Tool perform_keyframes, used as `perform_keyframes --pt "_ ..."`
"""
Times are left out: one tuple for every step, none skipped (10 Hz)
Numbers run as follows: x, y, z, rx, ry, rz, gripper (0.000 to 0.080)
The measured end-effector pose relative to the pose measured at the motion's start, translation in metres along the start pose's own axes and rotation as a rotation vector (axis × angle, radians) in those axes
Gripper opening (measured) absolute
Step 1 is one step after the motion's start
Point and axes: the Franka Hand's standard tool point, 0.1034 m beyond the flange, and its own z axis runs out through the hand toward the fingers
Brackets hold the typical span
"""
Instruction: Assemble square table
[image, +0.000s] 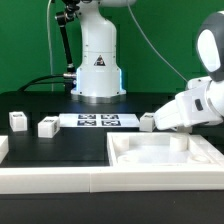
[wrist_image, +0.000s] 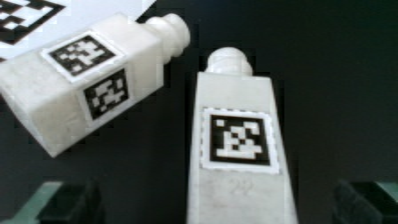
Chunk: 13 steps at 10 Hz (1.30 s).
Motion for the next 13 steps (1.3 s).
perform_keyframes --pt "0.0014 -0.0019 0.0036 -0.003 0.002 -0.002 0.0649" --pt "0.0022 -0.0035 0.0048 -0.006 0.003 -0.004 0.0649" --pt "0.0026 -0.0051 0.0061 -0.009 0.006 -0.006 0.0649" --pt "0.0028 -0.0058 0.0068 -0.01 0.008 -0.007 0.0649" --pt "0.003 -0.0065 0.007 -0.011 0.009 -0.008 0.064" --pt "0.0031 -0.0073 0.0072 -0.012 0.009 -0.009 0.064" --pt "0.0031 -0.0073 0.0072 -0.012 0.009 -0.009 0.0474" --pt "0.0031 -0.0073 0.0072 -0.012 0.009 -0.009 0.0284" --pt "0.0032 -0.0076 0.0073 -0.013 0.009 -0.01 0.0284" --pt "0.0031 -0.0073 0.0072 -0.012 0.009 -0.01 0.029" --pt "0.0031 -0.0068 0.0072 -0.01 0.009 -0.01 0.029" --pt "0.0029 -0.0056 0.007 -0.007 0.009 -0.009 0.029" --pt "0.0027 -0.0049 0.0064 -0.006 0.01 -0.008 0.029"
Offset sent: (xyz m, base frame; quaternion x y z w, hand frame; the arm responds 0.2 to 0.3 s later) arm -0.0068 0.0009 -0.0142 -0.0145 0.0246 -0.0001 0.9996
